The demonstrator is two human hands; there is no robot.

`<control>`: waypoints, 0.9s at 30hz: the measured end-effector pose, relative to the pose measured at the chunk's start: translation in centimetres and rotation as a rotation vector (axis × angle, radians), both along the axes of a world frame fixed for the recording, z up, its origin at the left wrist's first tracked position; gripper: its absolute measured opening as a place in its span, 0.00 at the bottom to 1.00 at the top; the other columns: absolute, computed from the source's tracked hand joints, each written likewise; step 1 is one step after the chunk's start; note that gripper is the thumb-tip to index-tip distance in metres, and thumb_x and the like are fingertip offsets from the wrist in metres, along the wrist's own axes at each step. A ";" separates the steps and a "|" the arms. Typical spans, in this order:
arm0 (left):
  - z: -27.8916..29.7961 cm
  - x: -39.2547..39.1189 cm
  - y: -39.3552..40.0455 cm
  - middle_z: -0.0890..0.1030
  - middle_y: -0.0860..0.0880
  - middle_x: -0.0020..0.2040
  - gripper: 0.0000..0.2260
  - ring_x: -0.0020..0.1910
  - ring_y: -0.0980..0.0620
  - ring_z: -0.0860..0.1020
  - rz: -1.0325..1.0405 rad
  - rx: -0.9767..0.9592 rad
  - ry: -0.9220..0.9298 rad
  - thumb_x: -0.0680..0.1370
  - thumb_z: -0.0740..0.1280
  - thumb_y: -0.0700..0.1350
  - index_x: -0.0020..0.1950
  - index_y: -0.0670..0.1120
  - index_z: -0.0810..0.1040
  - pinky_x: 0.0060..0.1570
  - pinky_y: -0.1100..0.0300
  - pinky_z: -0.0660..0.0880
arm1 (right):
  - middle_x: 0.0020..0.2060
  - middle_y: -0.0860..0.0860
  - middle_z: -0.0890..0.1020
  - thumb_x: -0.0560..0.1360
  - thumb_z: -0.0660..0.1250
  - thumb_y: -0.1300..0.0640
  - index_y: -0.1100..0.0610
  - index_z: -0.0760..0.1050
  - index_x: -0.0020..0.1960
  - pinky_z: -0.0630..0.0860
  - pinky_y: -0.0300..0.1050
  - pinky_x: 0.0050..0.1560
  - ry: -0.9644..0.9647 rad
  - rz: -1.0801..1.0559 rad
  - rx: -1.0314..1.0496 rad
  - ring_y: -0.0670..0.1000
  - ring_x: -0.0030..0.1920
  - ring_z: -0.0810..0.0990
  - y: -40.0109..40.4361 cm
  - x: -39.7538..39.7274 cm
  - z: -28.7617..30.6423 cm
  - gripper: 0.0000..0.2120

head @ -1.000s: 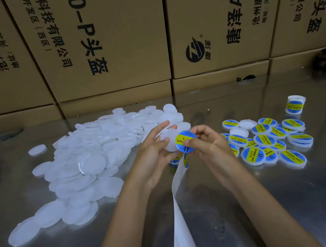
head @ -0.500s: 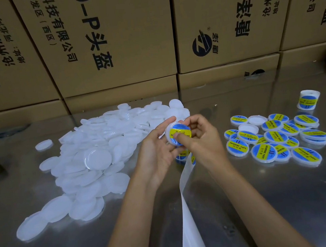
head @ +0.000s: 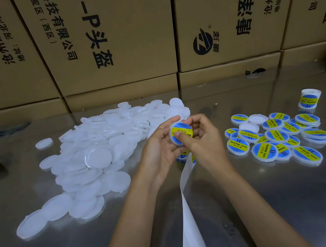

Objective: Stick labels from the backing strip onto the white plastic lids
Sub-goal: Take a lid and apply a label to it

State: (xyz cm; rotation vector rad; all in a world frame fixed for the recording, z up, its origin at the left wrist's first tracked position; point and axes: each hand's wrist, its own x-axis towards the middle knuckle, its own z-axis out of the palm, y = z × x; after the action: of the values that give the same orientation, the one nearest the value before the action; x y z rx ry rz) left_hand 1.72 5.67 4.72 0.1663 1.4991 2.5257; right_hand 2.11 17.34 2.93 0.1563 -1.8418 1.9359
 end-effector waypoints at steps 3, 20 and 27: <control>0.1 0.0 0.1 0.84 0.40 0.59 0.15 0.53 0.44 0.84 -0.002 -0.022 0.010 0.82 0.57 0.40 0.65 0.43 0.79 0.51 0.53 0.82 | 0.41 0.46 0.81 0.72 0.73 0.66 0.52 0.74 0.46 0.78 0.37 0.37 0.004 -0.017 0.022 0.43 0.38 0.80 0.0 0.1 -0.1 0.13; 0.1 0.3 0.3 0.81 0.40 0.64 0.17 0.66 0.36 0.77 -0.081 0.193 -0.028 0.81 0.58 0.38 0.68 0.39 0.76 0.65 0.42 0.75 | 0.42 0.44 0.72 0.64 0.67 0.27 0.51 0.71 0.42 0.73 0.43 0.40 -0.012 -0.306 0.451 0.43 0.44 0.74 0.9 0.0 -1.9 0.27; 0.1 0.3 0.1 0.82 0.42 0.63 0.16 0.62 0.38 0.80 -0.091 0.028 0.085 0.80 0.60 0.35 0.66 0.40 0.77 0.62 0.42 0.78 | 0.30 0.47 0.69 0.79 0.61 0.39 0.56 0.63 0.34 0.71 0.53 0.37 0.101 -0.313 0.520 0.49 0.37 0.70 1.2 0.2 -1.8 0.24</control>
State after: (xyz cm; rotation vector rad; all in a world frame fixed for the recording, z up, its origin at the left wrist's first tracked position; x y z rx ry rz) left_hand 2.04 5.82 4.82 0.3418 1.4523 2.4974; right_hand 2.29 18.59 1.09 0.1165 -2.1152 1.1964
